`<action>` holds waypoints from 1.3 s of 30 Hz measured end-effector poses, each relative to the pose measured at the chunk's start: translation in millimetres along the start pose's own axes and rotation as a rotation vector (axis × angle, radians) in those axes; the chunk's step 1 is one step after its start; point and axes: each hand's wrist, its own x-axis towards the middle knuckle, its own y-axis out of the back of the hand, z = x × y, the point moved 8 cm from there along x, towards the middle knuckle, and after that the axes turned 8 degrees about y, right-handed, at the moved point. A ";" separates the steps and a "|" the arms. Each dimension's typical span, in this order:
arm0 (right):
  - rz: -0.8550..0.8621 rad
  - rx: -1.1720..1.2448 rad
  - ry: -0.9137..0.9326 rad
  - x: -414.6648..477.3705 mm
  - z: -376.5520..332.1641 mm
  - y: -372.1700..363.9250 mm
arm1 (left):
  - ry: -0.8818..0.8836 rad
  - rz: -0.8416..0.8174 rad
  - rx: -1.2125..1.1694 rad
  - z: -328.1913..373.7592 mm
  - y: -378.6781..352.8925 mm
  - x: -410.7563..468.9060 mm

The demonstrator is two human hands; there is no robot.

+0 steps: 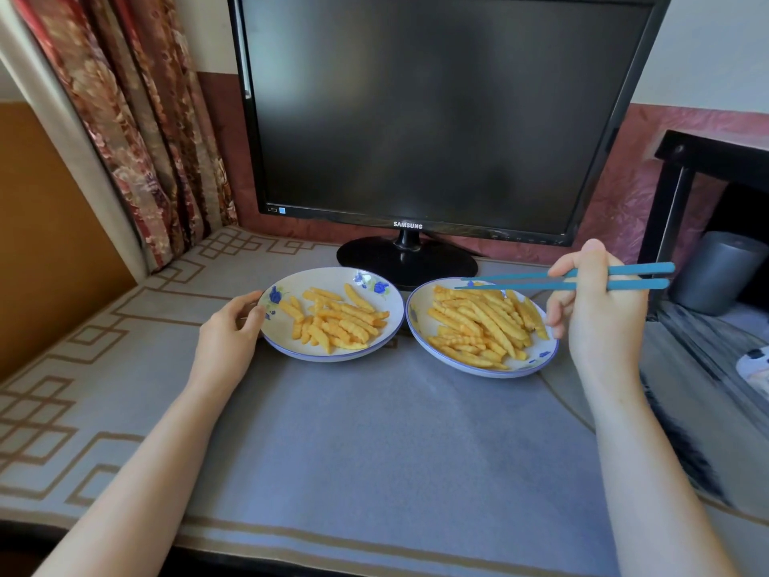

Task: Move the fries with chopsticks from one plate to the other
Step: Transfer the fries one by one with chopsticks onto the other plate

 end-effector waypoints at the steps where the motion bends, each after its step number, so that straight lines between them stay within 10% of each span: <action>1: 0.004 -0.007 -0.009 0.9 0.5 1.7 | 0.000 0.000 0.001 -0.2 -0.1 0.1; 24: 0.034 0.142 0.035 -15.1 -13.5 -14.4 | 0.008 -0.006 0.004 -2.3 0.0 1.7; 39: -0.315 0.270 0.017 -54.5 -16.4 -83.2 | 0.006 -0.011 0.003 -0.6 -0.6 0.7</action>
